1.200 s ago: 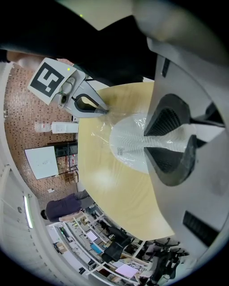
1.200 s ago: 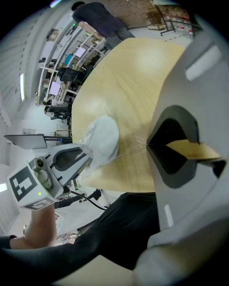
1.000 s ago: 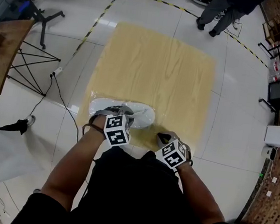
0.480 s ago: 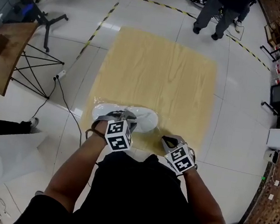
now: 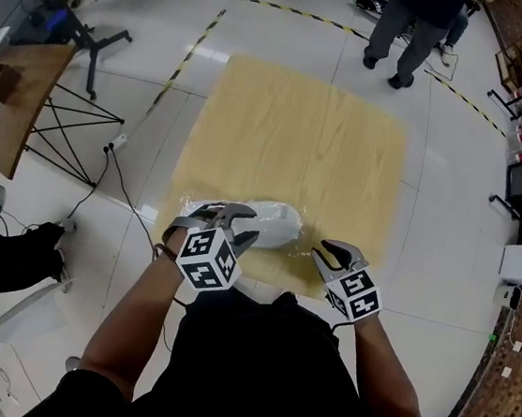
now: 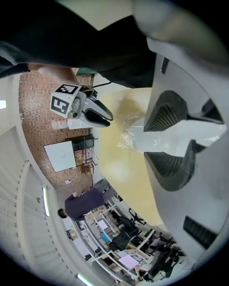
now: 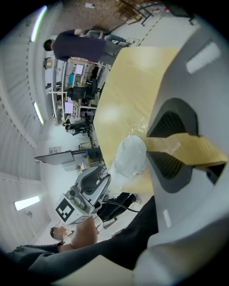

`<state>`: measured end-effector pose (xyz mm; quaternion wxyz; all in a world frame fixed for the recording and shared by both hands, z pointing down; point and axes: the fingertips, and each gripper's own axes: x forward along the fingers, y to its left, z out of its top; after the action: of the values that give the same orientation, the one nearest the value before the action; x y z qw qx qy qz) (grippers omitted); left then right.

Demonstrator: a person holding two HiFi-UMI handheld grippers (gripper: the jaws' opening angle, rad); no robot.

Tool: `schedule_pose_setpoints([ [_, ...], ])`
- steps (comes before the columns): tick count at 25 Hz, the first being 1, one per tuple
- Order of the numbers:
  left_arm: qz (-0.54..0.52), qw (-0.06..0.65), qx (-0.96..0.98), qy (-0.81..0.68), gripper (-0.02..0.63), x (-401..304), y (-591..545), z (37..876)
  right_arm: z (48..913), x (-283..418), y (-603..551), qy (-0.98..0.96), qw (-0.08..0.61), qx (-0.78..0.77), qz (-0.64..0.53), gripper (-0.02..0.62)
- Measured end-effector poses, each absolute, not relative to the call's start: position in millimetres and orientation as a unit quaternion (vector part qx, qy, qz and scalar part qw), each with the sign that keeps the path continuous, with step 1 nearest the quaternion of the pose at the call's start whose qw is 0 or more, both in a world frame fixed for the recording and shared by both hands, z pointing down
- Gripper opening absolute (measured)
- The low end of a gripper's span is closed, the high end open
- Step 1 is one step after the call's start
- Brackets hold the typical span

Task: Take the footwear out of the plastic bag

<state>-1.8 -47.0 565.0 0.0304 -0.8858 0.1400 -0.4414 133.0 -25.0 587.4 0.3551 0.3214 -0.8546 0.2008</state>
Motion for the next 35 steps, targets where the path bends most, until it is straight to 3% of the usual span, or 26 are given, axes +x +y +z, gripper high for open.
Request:
schedule_pose_setpoints([
  [6,-0.536,-0.003,-0.837,0.109,0.176,-47,-48,608,597,134,-48,-0.845,0.336,0.336,0.246,0.077],
  [12,-0.544,-0.046,-0.832,0.097,0.166,-45,-43,634,602,136,-51,-0.835,0.330,0.340,0.280,0.065],
  [15,-0.541,-0.046,-0.834,0.101,0.148,-44,-42,636,607,143,-50,-0.827,0.330,0.344,0.299,0.059],
  [20,-0.510,-0.027,-0.850,0.128,0.066,-45,-50,620,607,146,-55,-0.827,0.324,0.343,0.306,0.048],
  [25,-0.496,-0.004,-0.859,0.126,0.064,-46,-52,602,604,138,-62,-0.833,0.315,0.331,0.311,0.043],
  [30,-0.494,0.019,-0.861,0.123,0.064,-44,-53,594,622,129,-66,-0.787,0.225,0.319,0.478,0.053],
  [32,-0.478,0.027,-0.868,0.131,0.035,-41,-56,586,627,126,-70,-0.760,0.182,0.316,0.538,0.067],
  [35,-0.449,0.023,-0.881,0.146,0.008,-35,-62,573,633,122,-74,-0.750,0.180,0.314,0.553,0.082],
])
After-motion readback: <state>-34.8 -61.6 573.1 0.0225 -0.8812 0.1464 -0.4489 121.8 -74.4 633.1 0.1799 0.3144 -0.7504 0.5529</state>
